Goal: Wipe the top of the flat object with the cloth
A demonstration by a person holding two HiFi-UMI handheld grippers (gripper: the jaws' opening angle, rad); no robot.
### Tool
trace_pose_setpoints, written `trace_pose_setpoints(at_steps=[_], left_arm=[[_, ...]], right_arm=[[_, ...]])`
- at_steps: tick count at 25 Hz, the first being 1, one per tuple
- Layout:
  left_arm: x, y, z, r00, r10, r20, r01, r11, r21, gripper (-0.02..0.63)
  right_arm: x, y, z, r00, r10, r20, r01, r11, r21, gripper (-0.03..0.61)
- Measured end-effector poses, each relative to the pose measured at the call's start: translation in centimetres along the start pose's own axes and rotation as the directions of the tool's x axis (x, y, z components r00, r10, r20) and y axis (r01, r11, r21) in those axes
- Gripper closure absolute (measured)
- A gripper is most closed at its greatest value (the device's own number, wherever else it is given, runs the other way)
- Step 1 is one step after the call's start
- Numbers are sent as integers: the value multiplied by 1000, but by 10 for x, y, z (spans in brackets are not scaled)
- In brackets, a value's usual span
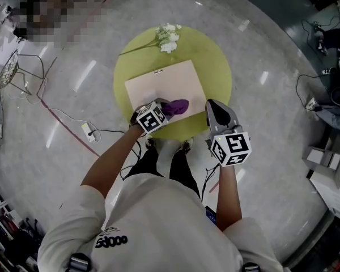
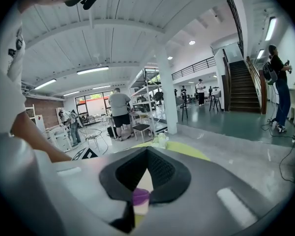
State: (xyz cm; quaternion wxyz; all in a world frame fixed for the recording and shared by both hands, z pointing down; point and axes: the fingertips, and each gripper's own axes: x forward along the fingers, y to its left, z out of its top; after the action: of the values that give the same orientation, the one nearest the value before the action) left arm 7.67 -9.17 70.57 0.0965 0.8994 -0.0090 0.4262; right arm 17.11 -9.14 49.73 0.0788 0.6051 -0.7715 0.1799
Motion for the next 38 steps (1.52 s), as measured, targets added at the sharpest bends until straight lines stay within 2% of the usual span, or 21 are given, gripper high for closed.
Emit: trace_pose_setpoints(at_steps=[7,12,16,21,29,33,38], left_arm=[[-5,-36,-14,996,-81,-44,86,991,103,525],[-8,-36,-20,991,-115,-61,121,987,108,525],[-11,-6,-17,997,-59,-52,62,996,57,523],[-22,60,-16,997,57,-60,-59,997,-43,522],[-47,160,-16,969,237,-68,-245,955,-165,520],[-54,179,-17,960,268,-85,-280,940,-196,518],[-55,171,-14,967,251,-41,-254,953,-166,520]], right_arm=[[-2,13,-6,1000,9,-9,-9,1000,2,571],[1,14,-6,1000,2,-11,-2,1000,1,571],[3,10,-4,1000,-15,-11,15,1000,5,571],[10,5,-5,999,-39,-19,39,999,17,571],[31,0,4,998,-58,-20,58,998,18,571],[39,2,7,998,-54,-19,55,998,17,571],[48,8,10,999,-30,-26,30,1000,8,571]])
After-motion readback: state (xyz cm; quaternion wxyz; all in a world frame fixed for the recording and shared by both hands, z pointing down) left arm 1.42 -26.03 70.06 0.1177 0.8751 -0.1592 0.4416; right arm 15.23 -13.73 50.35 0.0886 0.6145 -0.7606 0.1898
